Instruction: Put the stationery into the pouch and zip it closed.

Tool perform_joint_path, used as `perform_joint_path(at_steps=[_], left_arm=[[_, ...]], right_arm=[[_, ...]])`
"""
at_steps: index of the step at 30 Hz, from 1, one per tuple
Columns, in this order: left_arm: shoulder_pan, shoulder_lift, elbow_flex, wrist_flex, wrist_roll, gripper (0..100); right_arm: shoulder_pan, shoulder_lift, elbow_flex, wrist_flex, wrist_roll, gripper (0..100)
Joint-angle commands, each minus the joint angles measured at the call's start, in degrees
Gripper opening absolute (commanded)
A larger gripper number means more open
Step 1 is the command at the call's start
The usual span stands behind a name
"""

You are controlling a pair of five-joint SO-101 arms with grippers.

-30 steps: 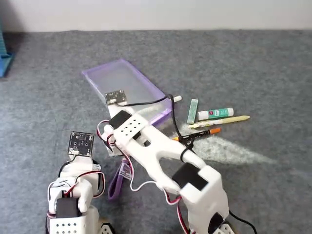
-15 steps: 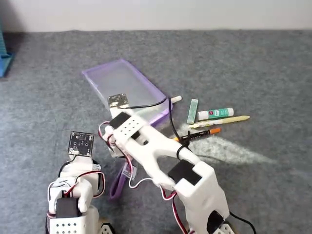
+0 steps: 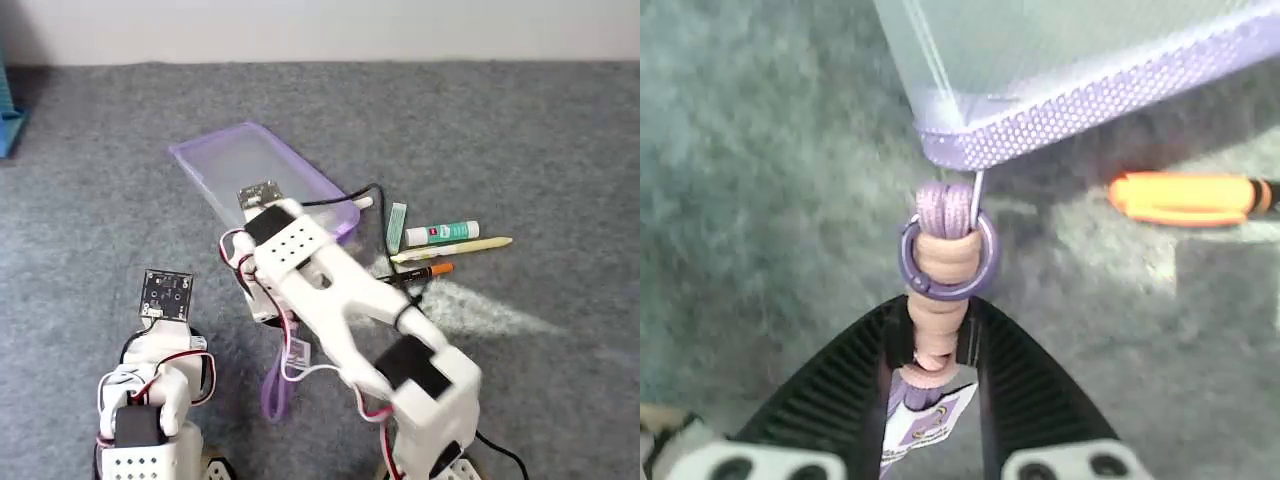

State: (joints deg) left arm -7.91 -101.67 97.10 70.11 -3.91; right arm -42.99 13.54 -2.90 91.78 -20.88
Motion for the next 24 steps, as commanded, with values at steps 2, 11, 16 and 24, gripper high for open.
perform_joint_path(at_steps=[2, 11, 16, 24], left_arm=[[-0.1, -0.5, -0.7, 0.3, -0.5, 1], [-0.1, -0.5, -0.7, 0.3, -0.5, 1], [-0.1, -0.5, -0.7, 0.3, -0.5, 1], [-0.1, -0.5, -0.7, 0.3, -0.5, 1]], right_arm=[[1.1, -14.4, -2.3, 7.5, 5.0, 0.9], [5.5, -24.1, -1.9, 9.6, 18.7, 0.9], [5.5, -24.6, -1.9, 9.6, 23.3, 0.9], [5.5, -25.7, -2.1, 10.4, 25.1, 0.8]])
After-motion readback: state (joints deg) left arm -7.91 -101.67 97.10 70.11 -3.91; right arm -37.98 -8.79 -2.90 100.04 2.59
